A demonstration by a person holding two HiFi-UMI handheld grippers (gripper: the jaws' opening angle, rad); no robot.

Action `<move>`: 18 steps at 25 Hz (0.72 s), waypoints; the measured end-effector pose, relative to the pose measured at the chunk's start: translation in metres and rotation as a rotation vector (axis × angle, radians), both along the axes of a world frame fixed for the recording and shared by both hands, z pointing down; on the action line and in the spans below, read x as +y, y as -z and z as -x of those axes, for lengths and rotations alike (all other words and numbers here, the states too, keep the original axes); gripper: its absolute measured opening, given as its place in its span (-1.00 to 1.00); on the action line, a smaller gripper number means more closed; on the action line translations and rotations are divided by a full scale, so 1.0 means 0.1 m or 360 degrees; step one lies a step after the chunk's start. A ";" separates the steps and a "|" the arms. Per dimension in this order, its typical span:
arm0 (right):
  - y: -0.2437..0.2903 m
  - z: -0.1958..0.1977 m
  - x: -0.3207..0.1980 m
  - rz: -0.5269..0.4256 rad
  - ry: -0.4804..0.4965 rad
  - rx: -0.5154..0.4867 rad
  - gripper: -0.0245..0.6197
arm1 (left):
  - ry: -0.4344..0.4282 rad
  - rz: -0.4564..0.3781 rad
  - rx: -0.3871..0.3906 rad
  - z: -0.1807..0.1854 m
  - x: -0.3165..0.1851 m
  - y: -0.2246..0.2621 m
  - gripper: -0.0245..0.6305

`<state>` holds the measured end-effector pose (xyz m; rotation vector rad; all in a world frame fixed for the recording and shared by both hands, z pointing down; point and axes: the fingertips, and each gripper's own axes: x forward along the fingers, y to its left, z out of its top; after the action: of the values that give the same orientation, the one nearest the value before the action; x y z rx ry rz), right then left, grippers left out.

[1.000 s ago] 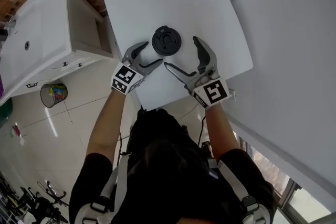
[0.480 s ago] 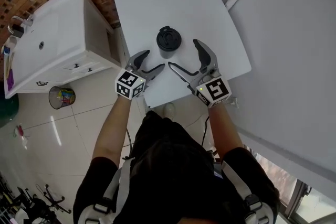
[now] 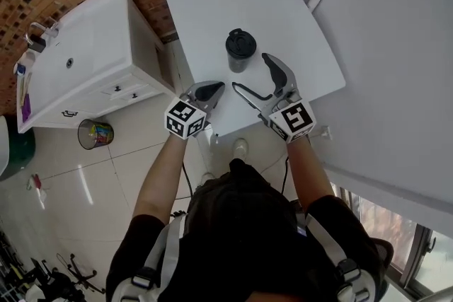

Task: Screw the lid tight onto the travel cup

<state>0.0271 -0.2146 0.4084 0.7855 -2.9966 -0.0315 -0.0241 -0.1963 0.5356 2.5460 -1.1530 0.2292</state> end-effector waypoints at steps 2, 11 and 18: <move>0.05 0.03 0.12 0.0015 -0.0030 -0.0033 0.33 | 0.0005 0.0004 -0.0001 0.07 0.13 0.04 -0.92; 0.25 0.16 0.84 -0.0044 -0.0113 -0.0036 -0.82 | 0.0096 -0.0076 0.0135 0.54 0.63 0.42 -0.92; 0.27 0.20 1.36 -0.0016 -0.0119 -0.0023 -0.92 | 0.0001 -0.0232 0.0156 0.66 1.13 0.87 -0.92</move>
<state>0.0070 -0.0790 0.3817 0.9018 -2.9804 -0.0384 -0.0899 -0.0834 0.4483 2.6494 -1.1723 0.0200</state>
